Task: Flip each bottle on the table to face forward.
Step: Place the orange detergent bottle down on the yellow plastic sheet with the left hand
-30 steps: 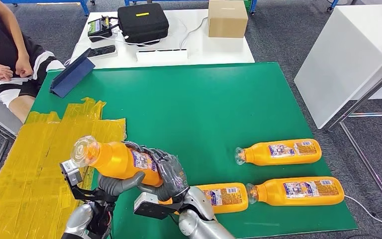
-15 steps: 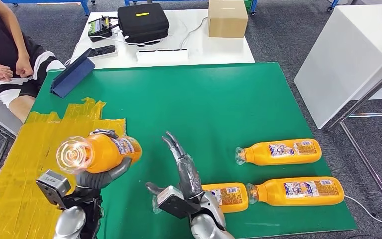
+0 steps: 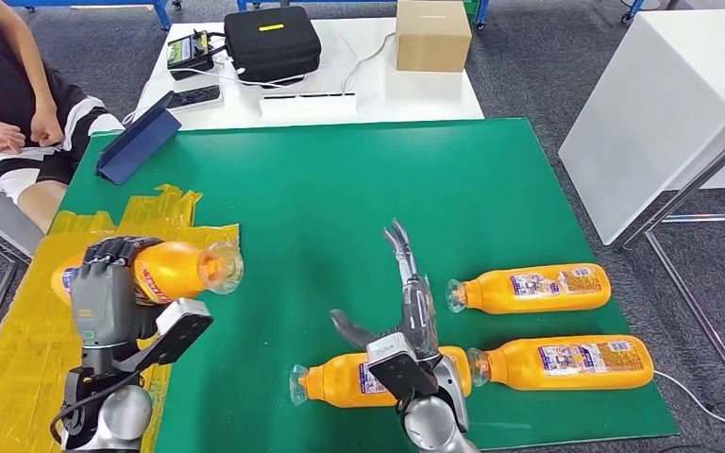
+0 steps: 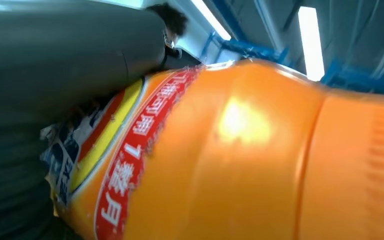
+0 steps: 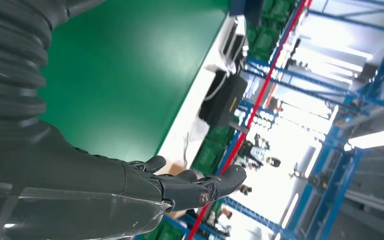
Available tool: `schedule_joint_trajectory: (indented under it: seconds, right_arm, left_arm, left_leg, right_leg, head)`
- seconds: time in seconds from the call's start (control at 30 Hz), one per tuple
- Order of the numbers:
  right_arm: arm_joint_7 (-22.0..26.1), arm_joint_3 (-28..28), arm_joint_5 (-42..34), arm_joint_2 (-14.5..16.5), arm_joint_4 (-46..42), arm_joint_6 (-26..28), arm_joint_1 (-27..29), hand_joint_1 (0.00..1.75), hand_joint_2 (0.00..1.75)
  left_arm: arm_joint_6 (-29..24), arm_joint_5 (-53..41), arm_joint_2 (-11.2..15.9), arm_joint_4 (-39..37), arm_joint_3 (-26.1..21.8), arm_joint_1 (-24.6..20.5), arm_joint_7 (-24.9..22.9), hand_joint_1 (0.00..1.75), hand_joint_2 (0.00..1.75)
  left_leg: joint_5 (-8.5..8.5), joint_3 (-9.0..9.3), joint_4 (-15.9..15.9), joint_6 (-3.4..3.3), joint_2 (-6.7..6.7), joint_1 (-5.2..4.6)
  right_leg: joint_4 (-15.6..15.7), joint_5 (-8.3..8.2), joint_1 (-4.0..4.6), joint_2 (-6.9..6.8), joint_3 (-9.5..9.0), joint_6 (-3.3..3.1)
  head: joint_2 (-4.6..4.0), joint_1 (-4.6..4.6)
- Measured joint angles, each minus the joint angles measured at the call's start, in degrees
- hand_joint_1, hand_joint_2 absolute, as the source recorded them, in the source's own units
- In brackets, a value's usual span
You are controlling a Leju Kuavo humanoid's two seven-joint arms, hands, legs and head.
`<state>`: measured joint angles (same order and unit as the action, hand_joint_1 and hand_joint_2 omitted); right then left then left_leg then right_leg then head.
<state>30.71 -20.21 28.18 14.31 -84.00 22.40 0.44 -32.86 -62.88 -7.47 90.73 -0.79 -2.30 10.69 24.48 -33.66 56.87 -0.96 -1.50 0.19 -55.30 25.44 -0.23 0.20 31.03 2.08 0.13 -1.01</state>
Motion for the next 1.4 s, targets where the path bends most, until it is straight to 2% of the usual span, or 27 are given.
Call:
schedule_joint_trajectory:
  seconds: [0.13, 0.3, 0.43, 0.63, 0.67, 0.7, 0.77, 0.8, 0.83, 0.93, 1.13, 1.27, 1.4]
  right_arm:
    - [-0.1, 1.3, 0.7, -0.1, -2.1, -0.6, 0.4, 0.0, 1.75]
    - [-0.1, 2.0, 0.9, -0.1, -3.3, -0.8, 0.5, 0.0, 1.75]
    - [-0.1, 2.4, 1.1, -0.1, -3.5, -1.1, 0.5, 0.0, 1.75]
    - [-0.8, 2.7, 2.7, -0.1, -3.5, -2.0, 0.2, 0.0, 1.75]
    - [-1.0, 2.7, 3.1, -0.1, -3.5, -2.1, 0.1, 0.0, 1.75]
    - [-1.1, 2.7, 3.5, -0.1, -3.4, -2.1, 0.0, 0.0, 1.75]
    - [-1.3, 2.6, 4.0, -0.1, -3.3, -2.1, -0.3, 0.0, 1.75]
    - [-1.4, 2.6, 4.2, -0.1, -3.2, -2.1, -0.4, 0.0, 1.75]
    - [-1.5, 2.6, 4.4, -0.1, -3.1, -2.1, -0.4, 0.0, 1.75]
    - [-2.1, 2.5, 4.7, -0.1, -2.8, -2.2, -0.6, 0.0, 1.75]
    - [-3.0, 2.3, 5.4, -0.1, -2.1, -2.7, -0.9, 0.0, 1.75]
    - [-3.3, 2.1, 5.7, -0.1, -1.6, -2.7, -0.9, 0.0, 1.75]
    - [-4.8, 1.8, 7.3, -0.2, -1.0, -3.4, -1.2, 0.0, 1.75]
  left_arm:
    - [0.7, -7.3, 0.7, -5.5, -0.2, -2.1, -4.2, 1.75, 1.75]
    - [1.0, -8.1, 1.0, -9.4, -0.2, -3.7, -4.9, 1.75, 1.75]
    - [4.4, -9.3, 1.5, -13.0, -0.1, -5.2, -7.1, 1.75, 1.75]
    - [8.5, -12.2, 2.2, -25.1, -0.7, -9.7, -14.7, 1.75, 1.75]
    - [8.3, -12.8, 2.4, -27.5, -1.0, -10.7, -15.9, 1.55, 1.75]
    - [8.0, -13.2, 2.5, -29.6, -1.4, -11.6, -16.5, 1.23, 1.75]
    - [7.4, -14.1, 2.8, -33.4, -2.0, -13.5, -17.6, 0.41, 1.75]
    - [7.2, -14.7, 2.9, -34.9, -2.2, -14.4, -18.3, 0.17, 1.75]
    - [7.1, -15.5, 3.0, -36.6, -2.5, -15.3, -19.2, 0.05, 1.75]
    - [6.3, -18.1, 3.3, -41.2, -3.5, -17.7, -21.9, 0.0, 1.75]
    - [-0.1, -23.9, 3.6, -47.5, -6.0, -20.2, -26.8, 0.0, 1.75]
    - [-0.5, -24.5, 3.8, -49.1, -7.1, -20.8, -27.0, 0.0, 1.75]
    - [1.2, -23.2, 3.7, -49.7, -8.3, -21.6, -24.5, 0.0, 1.75]
  left_leg:
    - [-0.01, 0.01, 0.0, -0.01, 0.02, 0.0]
    - [-0.01, 0.0, 0.0, -0.01, 0.02, 0.0]
    - [0.0, 0.0, 0.0, 0.0, 0.01, 0.0]
    - [-0.02, 0.01, 0.0, 0.0, 0.01, 0.01]
    - [-0.03, 0.01, 0.0, 0.0, 0.01, 0.01]
    - [-0.03, 0.01, 0.0, 0.0, 0.0, 0.01]
    - [-0.03, 0.02, 0.0, 0.0, -0.03, 0.0]
    - [-0.03, 0.03, 0.0, 0.0, -0.05, 0.0]
    - [-0.03, 0.04, 0.0, 0.0, -0.05, 0.0]
    - [-0.03, 0.06, 0.0, 0.0, -0.01, 0.0]
    - [-0.03, 0.14, 0.0, 0.01, -0.01, 0.03]
    - [-0.04, 0.16, 0.0, 0.01, -0.02, 0.04]
    - [-0.03, 0.24, 0.0, 0.01, -0.04, 0.03]
  right_leg:
    - [0.0, -0.01, 0.0, 0.0, -0.02, 0.01]
    - [0.0, -0.01, 0.0, 0.01, -0.02, 0.01]
    - [0.0, -0.01, 0.0, 0.0, -0.01, 0.01]
    - [0.0, -0.02, 0.01, 0.0, -0.04, 0.01]
    - [0.0, -0.02, 0.01, 0.0, -0.05, 0.02]
    - [0.0, -0.02, 0.01, 0.0, -0.06, 0.02]
    - [0.0, -0.02, 0.01, -0.01, -0.1, 0.02]
    - [0.0, -0.02, 0.0, -0.01, -0.12, 0.02]
    - [0.0, -0.02, 0.0, -0.01, -0.13, 0.02]
    - [0.0, -0.02, 0.01, -0.01, -0.15, 0.02]
    - [0.0, -0.02, 0.02, -0.01, -0.19, 0.01]
    - [0.0, -0.02, 0.03, -0.01, -0.23, 0.01]
    - [0.0, -0.02, 0.03, -0.01, -0.31, 0.01]
  head:
    - [0.0, 0.01]
    - [0.0, 0.0]
    - [0.0, -0.01]
    - [0.0, 0.0]
    - [0.0, 0.0]
    - [0.0, 0.0]
    - [0.0, 0.0]
    - [0.0, 0.0]
    - [0.0, 0.0]
    - [0.0, 0.0]
    - [0.0, 0.0]
    - [0.0, 0.0]
    - [0.0, 0.0]
